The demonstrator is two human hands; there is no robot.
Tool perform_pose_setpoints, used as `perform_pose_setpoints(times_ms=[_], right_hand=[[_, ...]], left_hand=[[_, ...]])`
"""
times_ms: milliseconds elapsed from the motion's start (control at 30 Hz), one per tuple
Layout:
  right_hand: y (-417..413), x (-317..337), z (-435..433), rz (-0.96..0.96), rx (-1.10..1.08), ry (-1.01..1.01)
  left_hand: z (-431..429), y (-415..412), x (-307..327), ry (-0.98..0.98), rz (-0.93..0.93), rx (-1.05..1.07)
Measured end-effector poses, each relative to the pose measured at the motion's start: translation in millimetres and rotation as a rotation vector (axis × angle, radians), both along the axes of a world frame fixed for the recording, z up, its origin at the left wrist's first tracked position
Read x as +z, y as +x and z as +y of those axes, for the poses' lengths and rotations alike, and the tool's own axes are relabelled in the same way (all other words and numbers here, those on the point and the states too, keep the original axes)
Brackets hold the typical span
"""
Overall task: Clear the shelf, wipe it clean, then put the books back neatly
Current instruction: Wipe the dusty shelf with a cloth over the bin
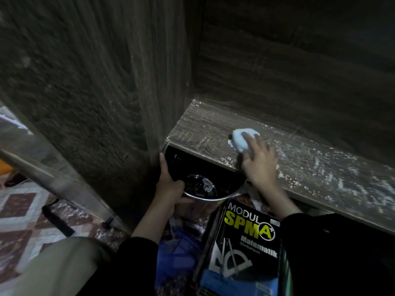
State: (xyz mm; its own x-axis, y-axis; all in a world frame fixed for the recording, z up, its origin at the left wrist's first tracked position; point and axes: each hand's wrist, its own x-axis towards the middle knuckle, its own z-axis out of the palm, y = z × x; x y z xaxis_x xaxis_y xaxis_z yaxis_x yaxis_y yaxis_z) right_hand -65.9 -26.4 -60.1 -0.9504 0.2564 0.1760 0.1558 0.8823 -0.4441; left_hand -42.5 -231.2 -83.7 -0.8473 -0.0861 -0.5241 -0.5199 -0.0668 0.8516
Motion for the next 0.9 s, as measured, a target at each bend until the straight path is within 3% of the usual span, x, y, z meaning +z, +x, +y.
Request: perform_pose_setpoints(times_ms=[67, 133, 200, 400, 467, 733, 900], right_hand=[[2.6, -8.0, -23.4, -0.06, 0.014, 0.121], [0.2, -12.0, -50.6, -0.078, 0.041, 0.117], [1.1, -16.4, -77.3, -0.009, 0.091, 0.174], [11.0, -14.8, -90.1, 0.04, 0.463, 0.278], [7.9, -1.0, -80.7, 0.022, 0.542, 0.222], [1.9, 13.0, -65.3, 0.11, 0.466, 0.097], [-31.2, 10.3, -61.7, 0.287, 0.164, -0.028]], left_hand=[[2.0, 0.8, -0.5, 0.001, 0.003, -0.008], [3.8, 2.0, -1.0, -0.003, 0.007, -0.013], [5.0, 3.9, -0.1, -0.021, 0.015, -0.008], [3.0, 3.5, -0.1, -0.041, 0.034, -0.03], [2.5, 3.9, 0.9, -0.031, 0.025, -0.03], [0.5, 2.8, 2.2, -0.02, -0.002, -0.002], [-3.9, 2.0, -6.3, -0.052, 0.025, 0.008]])
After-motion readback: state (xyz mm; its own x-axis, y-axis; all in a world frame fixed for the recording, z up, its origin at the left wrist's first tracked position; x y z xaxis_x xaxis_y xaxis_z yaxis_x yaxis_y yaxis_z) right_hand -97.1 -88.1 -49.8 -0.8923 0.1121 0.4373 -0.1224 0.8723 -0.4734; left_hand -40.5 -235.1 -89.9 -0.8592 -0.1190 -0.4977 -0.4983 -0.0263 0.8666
